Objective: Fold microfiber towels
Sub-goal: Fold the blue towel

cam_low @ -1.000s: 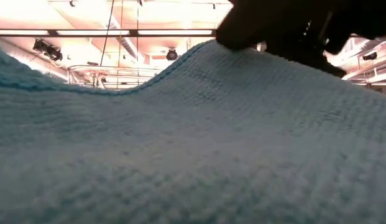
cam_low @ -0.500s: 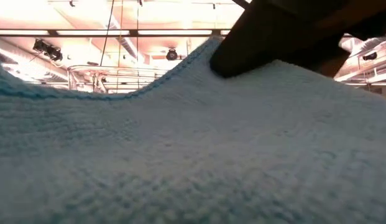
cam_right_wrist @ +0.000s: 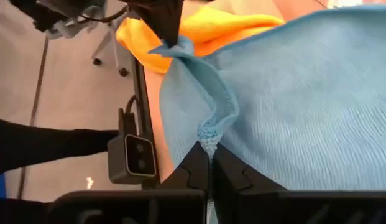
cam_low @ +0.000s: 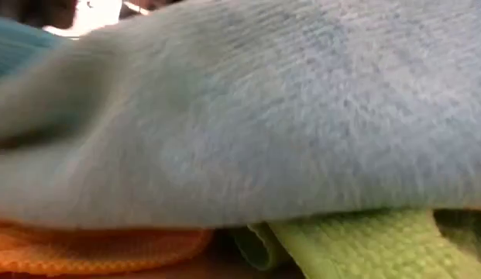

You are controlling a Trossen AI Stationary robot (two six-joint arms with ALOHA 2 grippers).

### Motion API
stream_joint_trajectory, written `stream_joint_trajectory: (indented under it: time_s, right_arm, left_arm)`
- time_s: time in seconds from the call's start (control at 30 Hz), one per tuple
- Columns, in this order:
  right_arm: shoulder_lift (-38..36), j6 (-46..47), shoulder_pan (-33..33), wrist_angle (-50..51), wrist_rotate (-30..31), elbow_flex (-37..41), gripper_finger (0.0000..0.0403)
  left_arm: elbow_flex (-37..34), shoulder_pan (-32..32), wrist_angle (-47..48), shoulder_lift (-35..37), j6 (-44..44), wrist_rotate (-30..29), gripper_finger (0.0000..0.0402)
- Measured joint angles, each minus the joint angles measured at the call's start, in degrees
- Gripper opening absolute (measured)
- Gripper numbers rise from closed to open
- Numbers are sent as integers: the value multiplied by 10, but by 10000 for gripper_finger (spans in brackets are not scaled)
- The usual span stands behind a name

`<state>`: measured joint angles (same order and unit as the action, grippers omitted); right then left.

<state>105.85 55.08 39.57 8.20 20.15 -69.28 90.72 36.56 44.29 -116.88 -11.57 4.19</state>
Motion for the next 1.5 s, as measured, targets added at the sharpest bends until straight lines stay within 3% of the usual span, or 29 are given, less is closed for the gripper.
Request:
stream_joint_trajectory:
  time_s: [0.23, 0.6, 1.0, 1.17, 1.5]
  right_arm:
    - [-17, 93, 11, 52, 7, 0, 9]
    - [-50, 181, 12, 167, 27, 0, 8]
    - [-77, 206, 25, 240, 57, 0, 8]
    - [-76, 244, 22, 287, 59, 0, 8]
    - [-76, 268, 18, 324, 59, 0, 8]
  left_arm:
    - [0, -60, 31, 12, 48, 14, 16]
    - [0, -137, 59, 41, 51, 16, 16]
    - [0, -166, 42, 62, 50, 6, 16]
    - [0, -177, 34, 62, 62, -45, 16]
    - [0, -185, 12, 56, 83, -77, 23]
